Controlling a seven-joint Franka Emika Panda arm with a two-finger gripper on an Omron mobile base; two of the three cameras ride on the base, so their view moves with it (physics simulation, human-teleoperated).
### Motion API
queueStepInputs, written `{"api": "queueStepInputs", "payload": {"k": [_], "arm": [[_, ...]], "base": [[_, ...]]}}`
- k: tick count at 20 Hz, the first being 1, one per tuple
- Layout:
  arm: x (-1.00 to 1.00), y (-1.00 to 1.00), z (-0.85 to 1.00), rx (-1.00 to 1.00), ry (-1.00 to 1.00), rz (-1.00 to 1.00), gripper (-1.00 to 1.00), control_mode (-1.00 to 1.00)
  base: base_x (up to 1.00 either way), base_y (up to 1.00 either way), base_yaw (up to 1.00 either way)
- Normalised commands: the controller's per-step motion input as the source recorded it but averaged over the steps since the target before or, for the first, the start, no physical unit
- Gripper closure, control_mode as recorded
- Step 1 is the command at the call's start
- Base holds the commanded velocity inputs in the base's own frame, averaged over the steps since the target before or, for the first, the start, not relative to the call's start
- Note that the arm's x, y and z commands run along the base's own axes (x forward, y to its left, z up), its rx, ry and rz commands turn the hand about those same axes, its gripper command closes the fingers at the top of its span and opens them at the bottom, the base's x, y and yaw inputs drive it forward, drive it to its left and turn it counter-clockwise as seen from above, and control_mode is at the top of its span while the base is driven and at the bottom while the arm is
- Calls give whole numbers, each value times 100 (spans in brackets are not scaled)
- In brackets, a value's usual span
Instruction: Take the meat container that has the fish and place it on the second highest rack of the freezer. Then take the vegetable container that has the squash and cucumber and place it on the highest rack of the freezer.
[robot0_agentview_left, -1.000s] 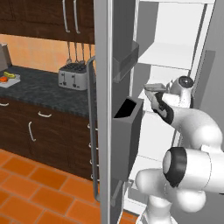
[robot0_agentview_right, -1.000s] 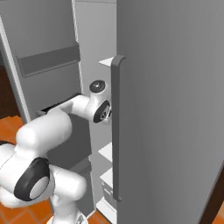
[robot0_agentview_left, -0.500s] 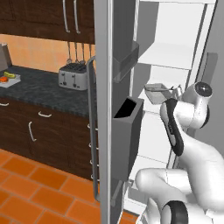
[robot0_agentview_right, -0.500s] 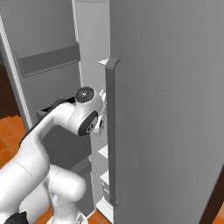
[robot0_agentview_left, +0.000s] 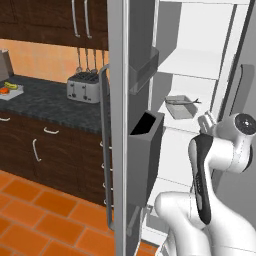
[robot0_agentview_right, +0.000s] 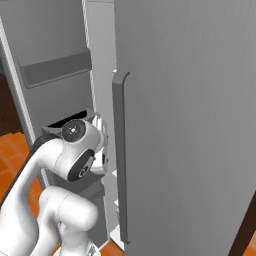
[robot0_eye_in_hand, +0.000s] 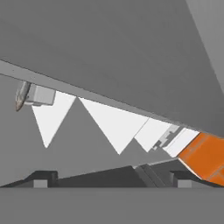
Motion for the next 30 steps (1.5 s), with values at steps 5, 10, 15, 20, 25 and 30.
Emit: {"api": "queueStepInputs", "payload": {"k": [5,10,15,20,25,30], "arm": [[0,25,54,-5,0,16,-100,-100],[-1,5,19,-2,3,4,-100,100],[0,0,0,0,0,0,-100,100],[0,0,0,0,0,0,-100,100],[0,0,0,0,0,0,-100,100],[0,0,0,0,0,0,-100,100]], "base": [[0,0,0],[-27,0,6],[-100,0,25],[-80,41,45],[-14,66,65],[5,57,70]]}}
